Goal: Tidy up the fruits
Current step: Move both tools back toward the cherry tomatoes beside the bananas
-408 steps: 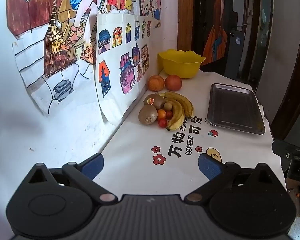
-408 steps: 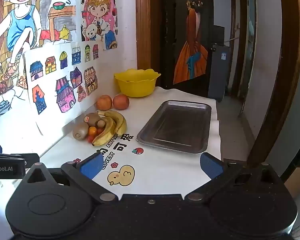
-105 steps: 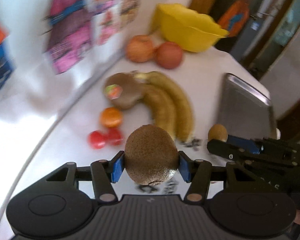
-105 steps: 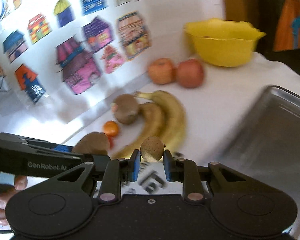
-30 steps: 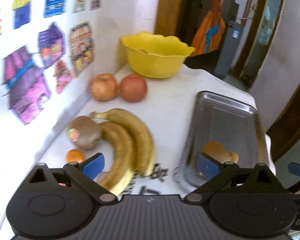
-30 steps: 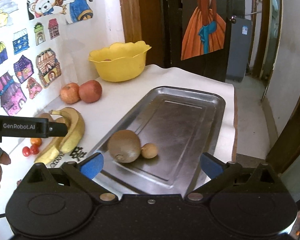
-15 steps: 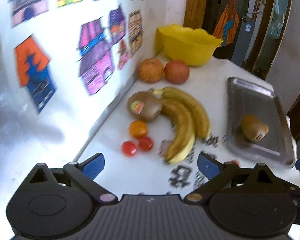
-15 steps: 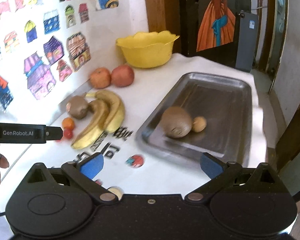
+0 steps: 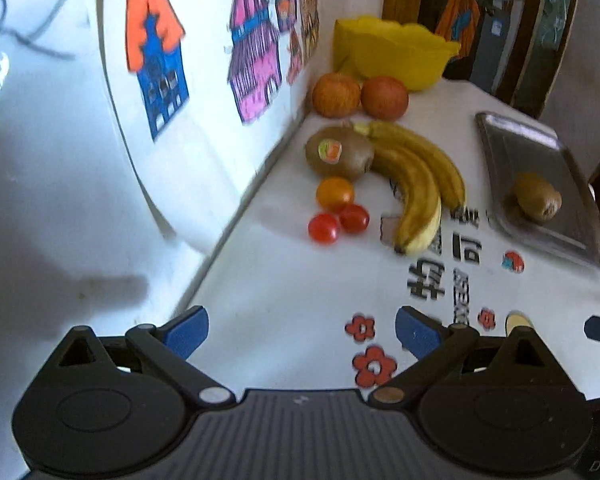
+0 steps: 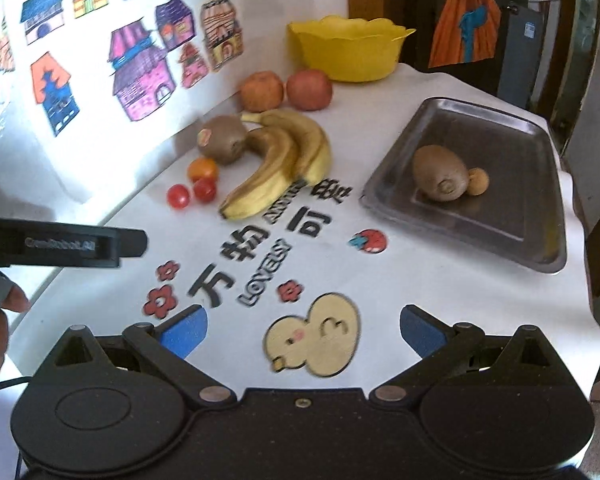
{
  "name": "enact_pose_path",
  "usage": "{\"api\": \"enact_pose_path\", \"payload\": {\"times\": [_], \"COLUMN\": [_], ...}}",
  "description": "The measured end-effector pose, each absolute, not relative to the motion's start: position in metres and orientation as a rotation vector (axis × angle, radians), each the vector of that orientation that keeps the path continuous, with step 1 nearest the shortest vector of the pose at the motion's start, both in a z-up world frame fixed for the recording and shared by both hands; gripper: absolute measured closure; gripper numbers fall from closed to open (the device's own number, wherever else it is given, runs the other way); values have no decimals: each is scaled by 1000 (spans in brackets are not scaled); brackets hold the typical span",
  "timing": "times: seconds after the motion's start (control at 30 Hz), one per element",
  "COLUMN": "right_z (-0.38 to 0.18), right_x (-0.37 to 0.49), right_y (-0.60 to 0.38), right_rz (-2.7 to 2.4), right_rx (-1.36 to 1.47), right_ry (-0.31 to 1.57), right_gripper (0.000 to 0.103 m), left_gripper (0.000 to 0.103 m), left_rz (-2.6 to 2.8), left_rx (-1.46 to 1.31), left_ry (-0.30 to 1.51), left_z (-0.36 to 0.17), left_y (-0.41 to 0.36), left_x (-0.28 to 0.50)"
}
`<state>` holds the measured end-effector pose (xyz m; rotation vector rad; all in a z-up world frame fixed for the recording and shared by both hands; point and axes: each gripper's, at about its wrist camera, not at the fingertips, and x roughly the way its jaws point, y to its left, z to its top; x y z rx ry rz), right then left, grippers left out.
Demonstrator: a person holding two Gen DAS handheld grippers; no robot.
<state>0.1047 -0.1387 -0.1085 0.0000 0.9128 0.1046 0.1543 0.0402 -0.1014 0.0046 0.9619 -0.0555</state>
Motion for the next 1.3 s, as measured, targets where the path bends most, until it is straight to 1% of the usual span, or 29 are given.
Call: {"api": "enact_pose_path", "payload": {"times": [0.3,0.57,0.83,1.0,1.1,1.23,1.3], "right_z": [-111,-107,-96,-98,-96,-94,-94], "right_x": [99,111,142,174,189,208,216], "right_y": [-134,-142,-160,-167,-168,-165,-162], "right_rz": [118,152,252,362,439,533,573], "right_rx": [7,-12,-95,-163,-214,-288,-314], "right_ry": [926,918,844,835,813,785,767], "right_gripper": [1,1,1,1,3,6,7], "left_gripper": [1,1,1,1,1,4,8], "left_rz": [-58,-63,25,140,189,213,207], "left_rx": [12,-32,-86,-153,-187,-206,-211], "left_ry": [968,984,983,1013,997,1001,1005], "left_z": [-104,-103,-107,-111,-113,-115,-117], "left_y": [40,34,26,23,21,20,21], "left_x": [154,166,184,198,207,218,223]}}
